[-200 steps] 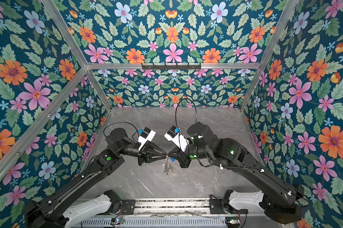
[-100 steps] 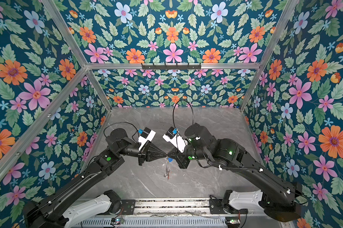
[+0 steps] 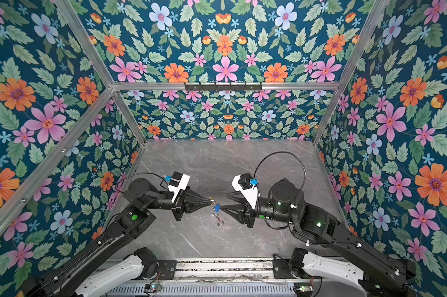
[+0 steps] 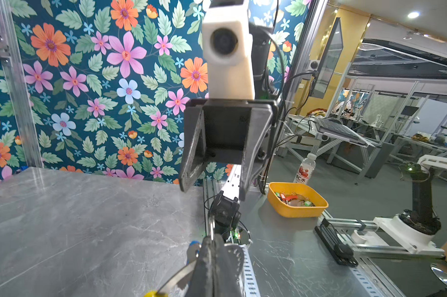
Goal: Remove the keys from the keyring
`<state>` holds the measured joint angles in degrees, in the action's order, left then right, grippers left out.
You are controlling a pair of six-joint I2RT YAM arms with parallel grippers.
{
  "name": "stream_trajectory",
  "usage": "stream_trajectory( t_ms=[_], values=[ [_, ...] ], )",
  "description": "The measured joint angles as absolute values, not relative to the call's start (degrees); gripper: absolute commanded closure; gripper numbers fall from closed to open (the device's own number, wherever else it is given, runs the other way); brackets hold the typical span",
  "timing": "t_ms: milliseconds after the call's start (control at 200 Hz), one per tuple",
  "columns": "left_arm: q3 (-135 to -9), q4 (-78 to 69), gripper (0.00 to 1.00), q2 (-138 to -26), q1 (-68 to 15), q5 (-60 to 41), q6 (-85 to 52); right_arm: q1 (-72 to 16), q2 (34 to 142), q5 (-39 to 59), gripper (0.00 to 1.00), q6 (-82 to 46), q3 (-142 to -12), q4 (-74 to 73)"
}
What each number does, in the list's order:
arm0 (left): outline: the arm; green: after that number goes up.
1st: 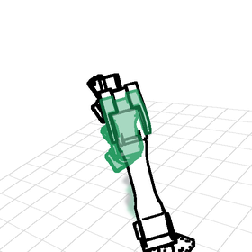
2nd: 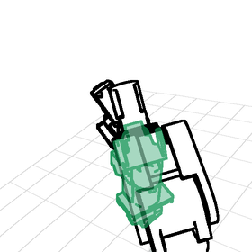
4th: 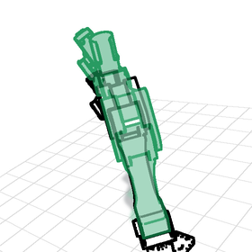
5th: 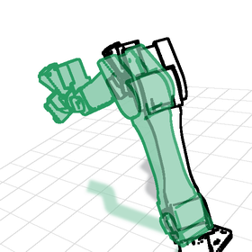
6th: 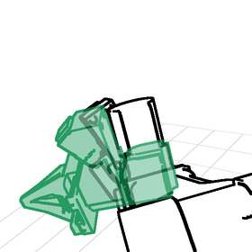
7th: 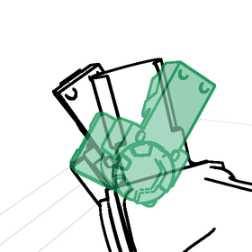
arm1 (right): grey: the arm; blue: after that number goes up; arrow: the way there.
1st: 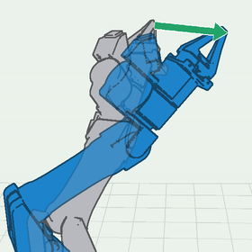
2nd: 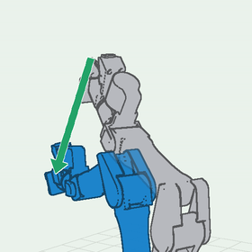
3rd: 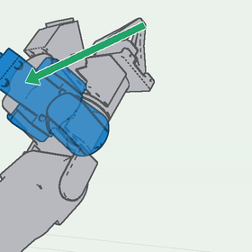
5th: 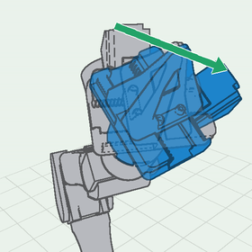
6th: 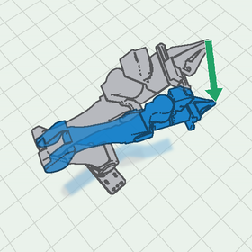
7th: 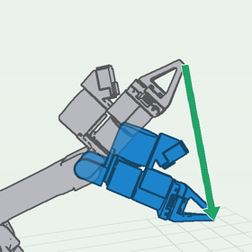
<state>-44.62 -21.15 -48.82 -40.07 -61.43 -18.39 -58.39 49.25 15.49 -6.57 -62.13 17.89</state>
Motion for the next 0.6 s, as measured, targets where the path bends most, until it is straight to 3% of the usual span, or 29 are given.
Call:
stream_trajectory(
  t_ms=[450, 600],
  values=[
    [-43.33, -28.58, 1.00, -48.51, -40.05, -64.49, -23.29, -58.39, 50.72, 21.63, 0.48, -7.92, -55.79, 7.68],
    [-42.92, -30.41, 1.00, -48.69, -40.07, -65.21, -24.62, -58.39, 51.81, 22.48, 0.61, -8.43, -55.88, 7.57]
  ],
)
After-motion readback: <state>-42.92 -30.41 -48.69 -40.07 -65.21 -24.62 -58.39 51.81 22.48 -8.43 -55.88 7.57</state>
